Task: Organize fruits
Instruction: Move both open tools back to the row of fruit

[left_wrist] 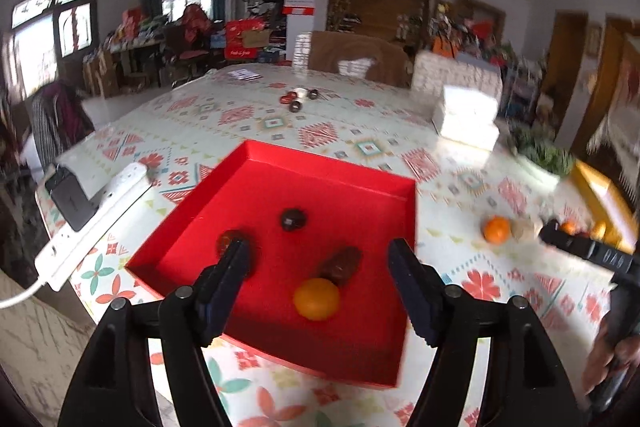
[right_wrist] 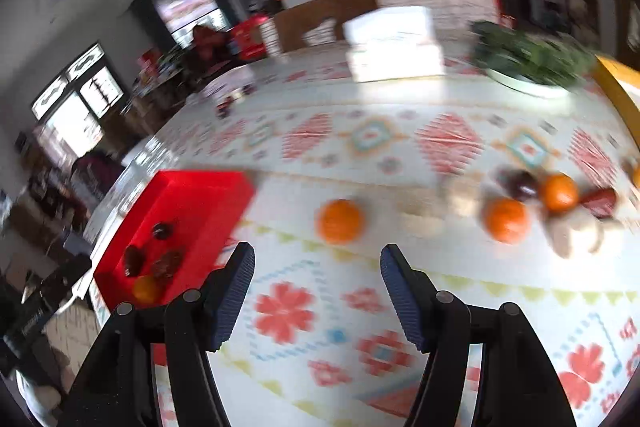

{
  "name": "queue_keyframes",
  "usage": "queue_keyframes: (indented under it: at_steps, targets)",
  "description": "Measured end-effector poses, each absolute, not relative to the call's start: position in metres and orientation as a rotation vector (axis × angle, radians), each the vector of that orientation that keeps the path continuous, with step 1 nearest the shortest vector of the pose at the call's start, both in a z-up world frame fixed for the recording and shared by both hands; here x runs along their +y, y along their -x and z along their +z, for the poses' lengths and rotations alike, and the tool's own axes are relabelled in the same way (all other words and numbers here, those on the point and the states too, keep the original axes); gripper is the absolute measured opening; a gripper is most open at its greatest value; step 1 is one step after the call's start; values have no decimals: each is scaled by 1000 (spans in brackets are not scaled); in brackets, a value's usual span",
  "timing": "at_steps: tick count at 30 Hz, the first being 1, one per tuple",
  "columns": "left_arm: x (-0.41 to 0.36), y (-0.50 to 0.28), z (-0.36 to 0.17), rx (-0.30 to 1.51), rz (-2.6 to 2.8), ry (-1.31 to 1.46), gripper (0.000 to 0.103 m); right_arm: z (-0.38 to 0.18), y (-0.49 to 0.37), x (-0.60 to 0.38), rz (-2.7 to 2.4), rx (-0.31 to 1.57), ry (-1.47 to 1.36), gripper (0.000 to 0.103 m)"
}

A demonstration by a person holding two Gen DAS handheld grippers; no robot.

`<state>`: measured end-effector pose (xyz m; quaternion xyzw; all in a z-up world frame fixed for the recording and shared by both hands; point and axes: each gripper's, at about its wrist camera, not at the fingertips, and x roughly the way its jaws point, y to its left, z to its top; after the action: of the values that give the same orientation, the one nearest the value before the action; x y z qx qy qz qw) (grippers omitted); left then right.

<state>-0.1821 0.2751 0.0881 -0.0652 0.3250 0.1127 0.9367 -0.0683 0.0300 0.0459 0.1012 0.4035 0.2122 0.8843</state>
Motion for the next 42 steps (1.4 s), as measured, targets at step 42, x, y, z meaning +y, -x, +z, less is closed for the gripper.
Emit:
queue_keyframes:
  at_steps: [42]
  targets:
    - [135, 109, 51, 839, -98, 79, 71, 26, 40, -133, 221, 829, -245, 73]
